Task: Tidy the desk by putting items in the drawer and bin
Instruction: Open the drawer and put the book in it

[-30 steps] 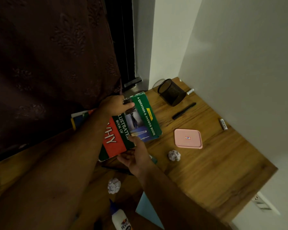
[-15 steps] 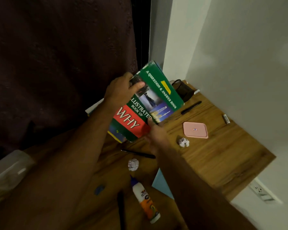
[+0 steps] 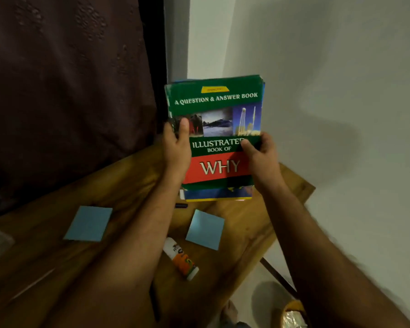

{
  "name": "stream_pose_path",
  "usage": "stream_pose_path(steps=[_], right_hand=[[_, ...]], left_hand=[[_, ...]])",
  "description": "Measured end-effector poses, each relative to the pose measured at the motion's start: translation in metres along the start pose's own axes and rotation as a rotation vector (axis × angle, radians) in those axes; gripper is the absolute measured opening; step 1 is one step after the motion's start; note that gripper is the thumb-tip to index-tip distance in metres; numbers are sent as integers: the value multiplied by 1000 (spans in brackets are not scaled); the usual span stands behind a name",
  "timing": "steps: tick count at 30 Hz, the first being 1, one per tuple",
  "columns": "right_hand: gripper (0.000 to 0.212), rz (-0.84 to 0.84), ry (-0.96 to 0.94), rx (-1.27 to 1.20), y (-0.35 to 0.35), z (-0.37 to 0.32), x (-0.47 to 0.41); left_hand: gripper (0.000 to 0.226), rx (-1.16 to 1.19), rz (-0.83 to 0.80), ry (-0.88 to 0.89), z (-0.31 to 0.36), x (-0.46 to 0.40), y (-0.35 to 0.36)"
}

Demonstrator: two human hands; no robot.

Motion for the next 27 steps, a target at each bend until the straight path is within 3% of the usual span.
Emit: stream_pose_path(steps=[4, 10, 13, 19, 22, 27], right_hand=[[11, 43, 57, -10, -65, 27, -4], [14, 49, 107, -89, -150, 58, -25], [15, 19, 88, -88, -176, 66, -42], [17, -89, 144, -101, -199, 96, -56], [16, -142, 156, -104, -200, 102, -61], [35, -41, 130, -101, -196, 107, -61]], left_hand=[[12, 60, -141, -91, -26, 42, 54], [26, 17, -300, -93, -36, 79, 132], [42, -26, -299, -107, -47, 88, 158], [20, -140, -196, -83, -71, 110, 174], [26, -209, -172, -88, -77, 113, 174], [33, -247, -195, -93, -83, 125, 171]])
Point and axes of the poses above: each hand's wrist, its own x-axis away from the middle knuckle, its own y-axis out of the palm, z = x × y, the point moved 5 cm from there along -x, towards the middle knuckle, and after that the axes turned 1 degree about z, right-handed, at the moved point
